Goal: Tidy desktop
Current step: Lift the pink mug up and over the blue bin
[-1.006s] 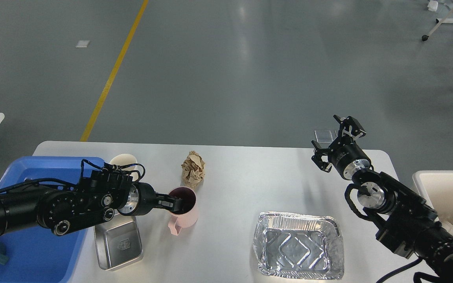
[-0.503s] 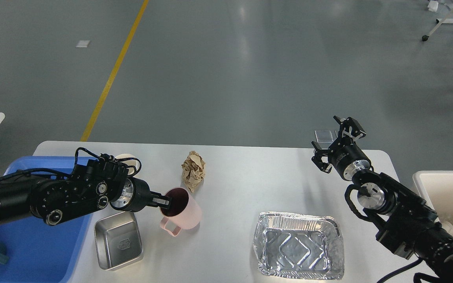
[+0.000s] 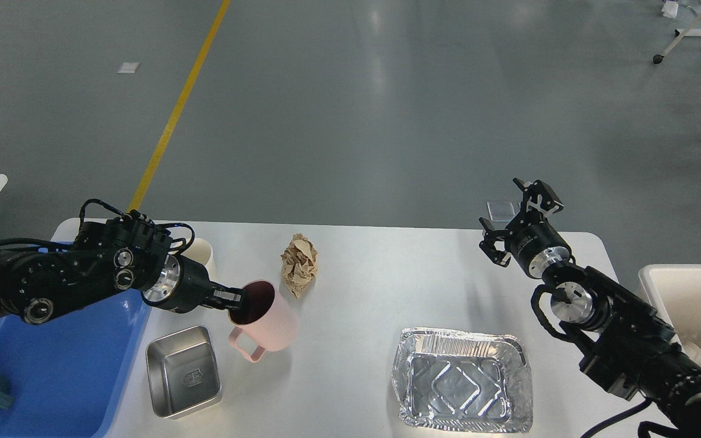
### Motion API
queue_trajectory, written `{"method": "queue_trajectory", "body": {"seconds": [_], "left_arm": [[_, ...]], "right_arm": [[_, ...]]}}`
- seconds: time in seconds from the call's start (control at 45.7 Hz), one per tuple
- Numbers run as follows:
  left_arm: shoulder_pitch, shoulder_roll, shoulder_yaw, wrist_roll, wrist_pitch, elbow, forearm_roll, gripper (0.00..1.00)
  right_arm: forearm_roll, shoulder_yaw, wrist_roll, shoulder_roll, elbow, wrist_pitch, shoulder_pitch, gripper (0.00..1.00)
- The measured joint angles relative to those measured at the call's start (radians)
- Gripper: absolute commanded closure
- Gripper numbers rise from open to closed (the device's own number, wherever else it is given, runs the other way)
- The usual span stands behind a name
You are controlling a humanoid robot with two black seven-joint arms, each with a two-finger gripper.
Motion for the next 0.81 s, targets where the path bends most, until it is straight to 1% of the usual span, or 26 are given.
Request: {"method": "queue_trajectory", "body": {"seconds": [0.109, 0.197, 0.284, 0.394, 0.503, 0.634, 0.809], "left_arm": [[-0.043, 0.066, -0.006, -0.020, -0.011, -0.033, -0.006, 1.00], [-0.076, 0.133, -0.035, -0.035, -0.041, -0.061, -0.009, 1.00], [-0.105, 0.207, -0.083, -0.041, -0.078, -0.080, -0.020, 1.00], [-0.152, 0.305, -0.111, -0.042, -0.109, -0.093, -0.045, 1.00], [-0.193, 0.395, -0.116, -0.044, -0.120, -0.111, -0.073, 1.00], [-0.213, 0.507, -0.118, -0.049, -0.127, -0.138, -0.098, 1.00], [-0.247, 0.636, -0.120, -0.082, -0.136, -0.163, -0.105, 1.00]], "right_arm": [[0.000, 0.000, 0.000, 0.001, 0.003, 0.000, 0.000, 0.00], [0.000, 0.001, 0.000, 0.003, 0.004, 0.000, 0.001, 0.00], [0.000, 0.001, 0.000, 0.007, 0.005, 0.000, 0.004, 0.00], [0.000, 0.001, 0.000, 0.008, 0.005, 0.000, 0.005, 0.00], [0.000, 0.002, 0.000, 0.009, 0.005, 0.000, 0.006, 0.00], [0.000, 0.002, 0.000, 0.009, 0.005, 0.000, 0.006, 0.00], [0.000, 0.001, 0.000, 0.012, 0.006, 0.000, 0.005, 0.00]]}}
